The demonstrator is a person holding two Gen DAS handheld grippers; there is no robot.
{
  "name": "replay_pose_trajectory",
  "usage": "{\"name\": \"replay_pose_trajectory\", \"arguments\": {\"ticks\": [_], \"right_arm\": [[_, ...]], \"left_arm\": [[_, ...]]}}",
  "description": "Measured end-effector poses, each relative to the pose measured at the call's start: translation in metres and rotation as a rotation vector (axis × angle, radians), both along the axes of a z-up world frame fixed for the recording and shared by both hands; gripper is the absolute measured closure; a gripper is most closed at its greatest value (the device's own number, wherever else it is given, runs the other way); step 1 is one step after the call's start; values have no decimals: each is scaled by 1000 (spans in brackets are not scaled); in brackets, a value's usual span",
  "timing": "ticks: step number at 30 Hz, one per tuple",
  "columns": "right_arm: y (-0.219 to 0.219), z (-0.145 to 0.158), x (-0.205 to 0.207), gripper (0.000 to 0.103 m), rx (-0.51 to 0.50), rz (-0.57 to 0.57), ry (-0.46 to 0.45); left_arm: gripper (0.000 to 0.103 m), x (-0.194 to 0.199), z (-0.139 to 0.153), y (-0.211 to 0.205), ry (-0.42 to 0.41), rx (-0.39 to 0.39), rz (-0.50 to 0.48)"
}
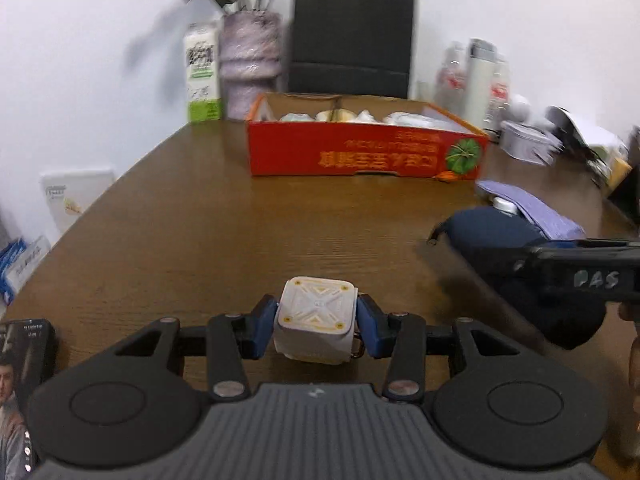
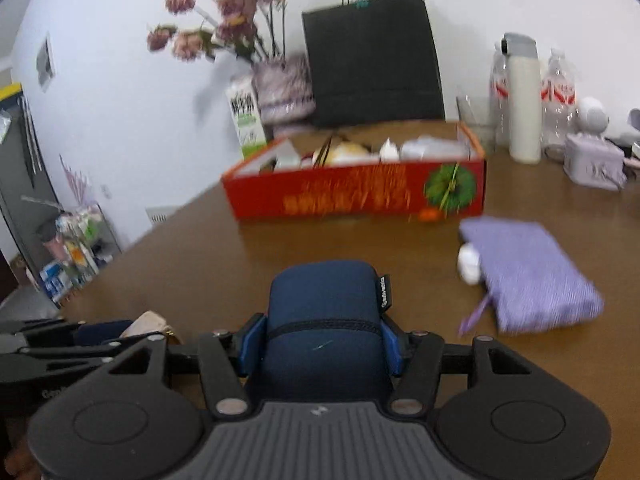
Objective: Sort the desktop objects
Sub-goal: 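Carry the navy pouch with the right tool while the left tool carries the cube over the box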
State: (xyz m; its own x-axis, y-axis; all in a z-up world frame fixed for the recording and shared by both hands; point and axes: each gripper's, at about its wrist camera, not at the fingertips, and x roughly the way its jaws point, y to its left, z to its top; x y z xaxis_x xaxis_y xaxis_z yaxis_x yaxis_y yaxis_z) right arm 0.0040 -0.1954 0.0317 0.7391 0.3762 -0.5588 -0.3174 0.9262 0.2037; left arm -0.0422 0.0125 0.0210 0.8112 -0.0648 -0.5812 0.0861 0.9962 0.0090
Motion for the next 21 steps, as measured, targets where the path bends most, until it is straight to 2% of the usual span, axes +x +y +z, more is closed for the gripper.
{"name": "replay_pose_trajectory", "arguments": {"ticks": [3, 6, 9, 14, 15, 17, 21], "right_arm": [[7, -9, -13, 46, -28, -15, 31], [11, -12, -20, 43, -57, -29, 51], [14, -13, -26, 38, -88, -24, 43], [19, -12, -22, 35, -130, -25, 29], [20, -11, -22, 35, -138, -21, 26], [22, -12, -21, 34, -152, -16, 24], [22, -14, -21, 42, -155, -4, 16]], "left_arm": [[58, -4, -2, -4, -14, 28, 4], [57, -5, -3, -2, -18, -6, -6], [48, -9, -4, -2, -34, -12, -29], [40, -5, -8, -2, -29, -17, -54], [44, -3, -9, -2, -28, -17, -59], [60, -1, -9, -1, -25, -12, -53], [61, -1, -7, -1, -20, -26, -62]]}}
